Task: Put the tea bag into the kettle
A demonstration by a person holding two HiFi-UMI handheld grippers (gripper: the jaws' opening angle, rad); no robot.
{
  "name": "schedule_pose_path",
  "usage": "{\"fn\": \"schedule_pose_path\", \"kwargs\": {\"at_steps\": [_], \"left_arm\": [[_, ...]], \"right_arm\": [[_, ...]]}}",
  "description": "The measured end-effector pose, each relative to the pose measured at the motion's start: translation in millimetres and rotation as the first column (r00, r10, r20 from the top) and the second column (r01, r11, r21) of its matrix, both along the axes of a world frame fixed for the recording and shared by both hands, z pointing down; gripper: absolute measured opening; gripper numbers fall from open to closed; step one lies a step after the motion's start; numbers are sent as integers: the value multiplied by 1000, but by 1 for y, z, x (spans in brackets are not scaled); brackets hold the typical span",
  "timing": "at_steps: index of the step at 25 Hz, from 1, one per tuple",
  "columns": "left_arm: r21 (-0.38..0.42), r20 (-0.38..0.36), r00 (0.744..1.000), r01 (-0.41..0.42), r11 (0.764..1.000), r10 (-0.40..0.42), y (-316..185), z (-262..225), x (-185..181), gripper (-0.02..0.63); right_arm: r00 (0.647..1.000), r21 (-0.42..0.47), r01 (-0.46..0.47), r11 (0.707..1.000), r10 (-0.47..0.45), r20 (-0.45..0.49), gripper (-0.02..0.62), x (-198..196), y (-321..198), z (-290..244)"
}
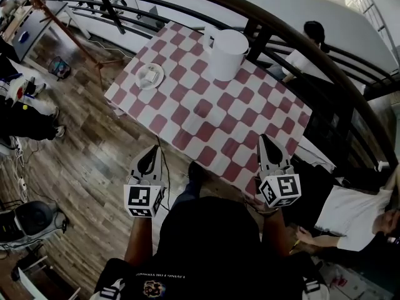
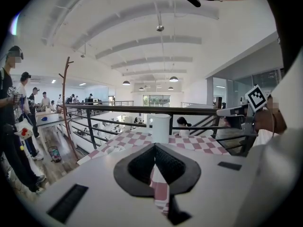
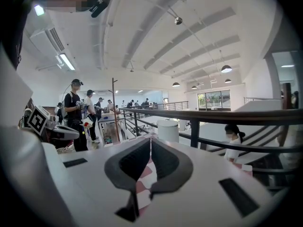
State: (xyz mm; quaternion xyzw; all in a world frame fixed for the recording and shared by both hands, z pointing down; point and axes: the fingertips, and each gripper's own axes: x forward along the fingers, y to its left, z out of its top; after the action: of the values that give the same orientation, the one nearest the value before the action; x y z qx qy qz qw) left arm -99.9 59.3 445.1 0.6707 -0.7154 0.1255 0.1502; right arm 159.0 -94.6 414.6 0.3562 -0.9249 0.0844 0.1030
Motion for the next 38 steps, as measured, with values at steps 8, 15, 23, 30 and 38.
{"fn": "schedule_pose_path", "kwargs": {"at_steps": [8, 15, 23, 30, 38], "left_arm": [[10, -17, 998, -53, 999, 53, -31, 1, -27, 8], [-1, -20, 995, -94, 996, 94, -56, 13, -52, 8], [43, -3, 993, -116, 992, 116, -86, -3, -58, 8], [63, 10, 994, -105, 992, 105, -103, -12, -61, 8], [78, 86, 987, -142, 987, 136, -150, -24, -65, 6]], "right_arm": [[998, -2, -51, 999, 51, -20, 17, -22, -19, 2], [995, -5, -88, 996, 87, -45, 18, -35, -31, 9], [995, 33, -83, 996, 85, -44, 18, -44, -51, -1], [997, 55, -64, 996, 66, -28, 18, -53, -79, -12], [999, 74, -53, 996, 54, -3, 18, -63, -125, -20]]}}
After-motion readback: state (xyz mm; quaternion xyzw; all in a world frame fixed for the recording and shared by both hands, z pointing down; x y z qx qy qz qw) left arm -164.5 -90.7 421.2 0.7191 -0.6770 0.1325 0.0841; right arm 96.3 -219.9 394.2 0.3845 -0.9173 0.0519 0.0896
